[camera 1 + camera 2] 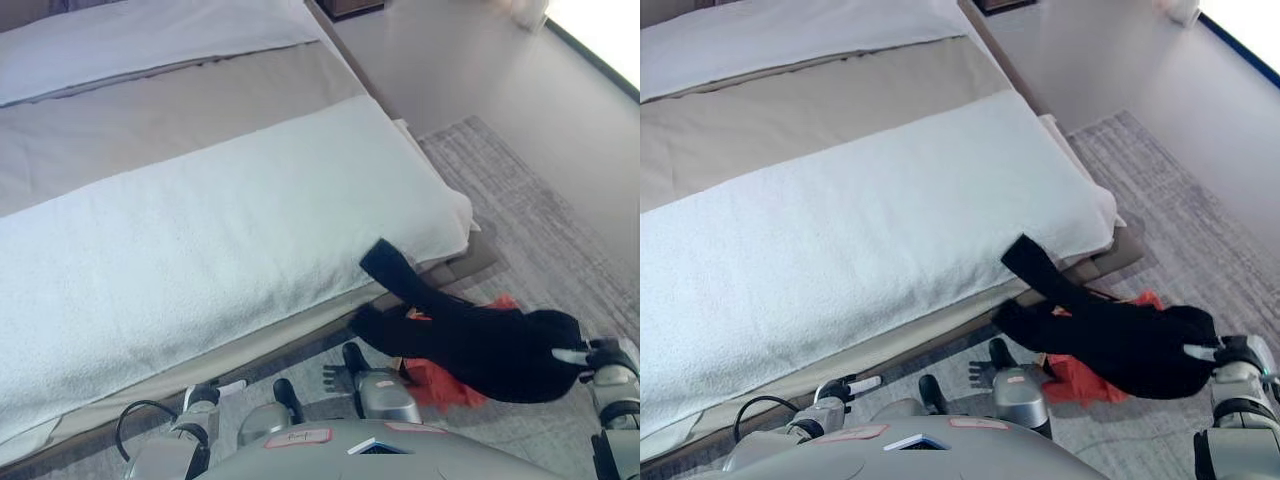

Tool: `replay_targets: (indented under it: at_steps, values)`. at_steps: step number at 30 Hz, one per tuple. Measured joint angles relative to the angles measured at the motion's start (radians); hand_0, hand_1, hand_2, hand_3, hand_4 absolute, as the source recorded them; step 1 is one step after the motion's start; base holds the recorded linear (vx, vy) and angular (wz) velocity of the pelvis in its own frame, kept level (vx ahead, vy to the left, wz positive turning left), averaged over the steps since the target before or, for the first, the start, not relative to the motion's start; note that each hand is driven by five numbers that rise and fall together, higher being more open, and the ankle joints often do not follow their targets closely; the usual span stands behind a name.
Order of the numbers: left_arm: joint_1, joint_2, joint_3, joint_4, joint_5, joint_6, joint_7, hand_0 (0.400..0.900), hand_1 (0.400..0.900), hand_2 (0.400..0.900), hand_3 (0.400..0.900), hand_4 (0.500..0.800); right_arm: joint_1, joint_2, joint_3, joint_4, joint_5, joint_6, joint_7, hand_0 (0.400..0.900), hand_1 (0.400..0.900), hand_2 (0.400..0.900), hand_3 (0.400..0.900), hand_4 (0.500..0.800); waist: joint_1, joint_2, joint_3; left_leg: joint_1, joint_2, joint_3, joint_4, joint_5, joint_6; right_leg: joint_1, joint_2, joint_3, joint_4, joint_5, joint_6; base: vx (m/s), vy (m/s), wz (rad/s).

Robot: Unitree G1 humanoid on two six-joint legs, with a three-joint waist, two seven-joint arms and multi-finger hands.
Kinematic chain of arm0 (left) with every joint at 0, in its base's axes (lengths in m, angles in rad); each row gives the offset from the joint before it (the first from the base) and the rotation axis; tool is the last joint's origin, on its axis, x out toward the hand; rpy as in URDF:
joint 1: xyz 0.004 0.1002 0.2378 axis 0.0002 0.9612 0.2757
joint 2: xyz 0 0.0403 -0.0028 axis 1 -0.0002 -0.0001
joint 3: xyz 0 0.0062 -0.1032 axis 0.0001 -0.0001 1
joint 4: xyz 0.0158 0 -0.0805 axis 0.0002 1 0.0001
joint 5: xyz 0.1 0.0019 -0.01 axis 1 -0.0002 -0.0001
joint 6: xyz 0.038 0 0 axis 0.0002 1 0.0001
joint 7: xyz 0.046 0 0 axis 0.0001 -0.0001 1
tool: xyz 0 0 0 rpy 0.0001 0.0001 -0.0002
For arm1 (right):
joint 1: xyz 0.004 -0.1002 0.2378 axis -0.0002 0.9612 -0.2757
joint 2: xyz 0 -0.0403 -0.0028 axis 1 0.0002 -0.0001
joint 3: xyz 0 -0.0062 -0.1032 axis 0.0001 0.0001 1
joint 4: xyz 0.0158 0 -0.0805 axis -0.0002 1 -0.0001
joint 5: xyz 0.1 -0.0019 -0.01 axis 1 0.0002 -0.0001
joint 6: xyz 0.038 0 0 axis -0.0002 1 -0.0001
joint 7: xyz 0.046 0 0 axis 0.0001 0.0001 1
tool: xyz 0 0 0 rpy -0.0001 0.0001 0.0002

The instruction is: Put the clothes on the bed into the basket.

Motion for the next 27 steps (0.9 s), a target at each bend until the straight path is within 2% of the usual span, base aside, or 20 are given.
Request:
replay_targets:
  at_steps: [3,14,15,16,17,27]
  values:
    - [0.001,0.000,-0.017,0.001,0.010,0.001,0.000,0.900,0.900,0.900,0.900,0.800,0.006,0.000,-0.027,0.022,0.005,-0.006,0.001,0.400,0.400,0.400,0.400,0.500,-0.020,-0.005,-0.006,0.002,-0.001,0.002,0.000,-0.001,0.001,-0.002,-0.001,0.001,0.000,-0.001,0.001,0.00,-0.012,-0.02]
    - [0.001,0.002,-0.031,0.007,0.012,0.009,-0.002,0.900,0.900,0.900,0.900,0.800,-0.003,0.000,-0.047,0.124,0.026,-0.007,0.020,0.400,0.400,0.400,0.400,0.500,-0.018,-0.002,-0.013,0.011,0.000,0.010,0.000,-0.002,0.002,0.009,-0.003,-0.002,-0.001,-0.003,0.005,0.00,-0.004,0.01]
    - [0.000,0.002,-0.033,0.009,0.012,0.009,-0.002,0.900,0.900,0.900,0.900,0.800,-0.011,0.000,-0.046,0.124,0.027,-0.007,0.020,0.425,0.425,0.425,0.425,0.515,-0.018,-0.001,-0.014,0.012,0.000,0.011,0.000,-0.002,0.002,0.010,-0.003,-0.002,-0.001,-0.003,0.005,0.00,0.000,0.00]
    - [0.001,0.002,-0.034,0.009,0.011,0.009,-0.003,0.900,0.900,0.900,0.900,0.800,-0.020,0.000,-0.043,0.123,0.030,-0.007,0.019,0.747,0.747,0.747,0.747,0.708,-0.017,0.002,-0.016,0.012,0.000,0.011,0.000,-0.002,0.002,0.010,-0.003,-0.002,-0.001,-0.003,0.005,0.00,0.000,0.00]
    - [0.002,0.002,-0.035,0.011,0.011,0.009,-0.004,0.900,0.900,0.900,0.900,0.800,-0.035,0.000,-0.025,0.121,0.034,-0.005,0.019,0.900,0.900,0.900,0.900,0.800,-0.018,0.004,-0.016,0.012,0.000,0.013,0.000,-0.002,0.002,0.008,-0.003,-0.002,-0.001,-0.003,0.005,0.00,0.000,0.00]
    - [0.003,0.001,-0.035,0.014,0.011,0.008,-0.010,0.900,0.900,0.900,0.900,0.800,-0.110,0.006,0.037,0.093,0.036,-0.012,0.021,0.900,0.900,0.900,0.900,0.800,0.013,0.026,-0.019,0.007,0.001,-0.007,0.000,-0.002,0.002,0.012,-0.006,-0.024,-0.001,-0.003,0.005,-0.01,-0.013,0.09]
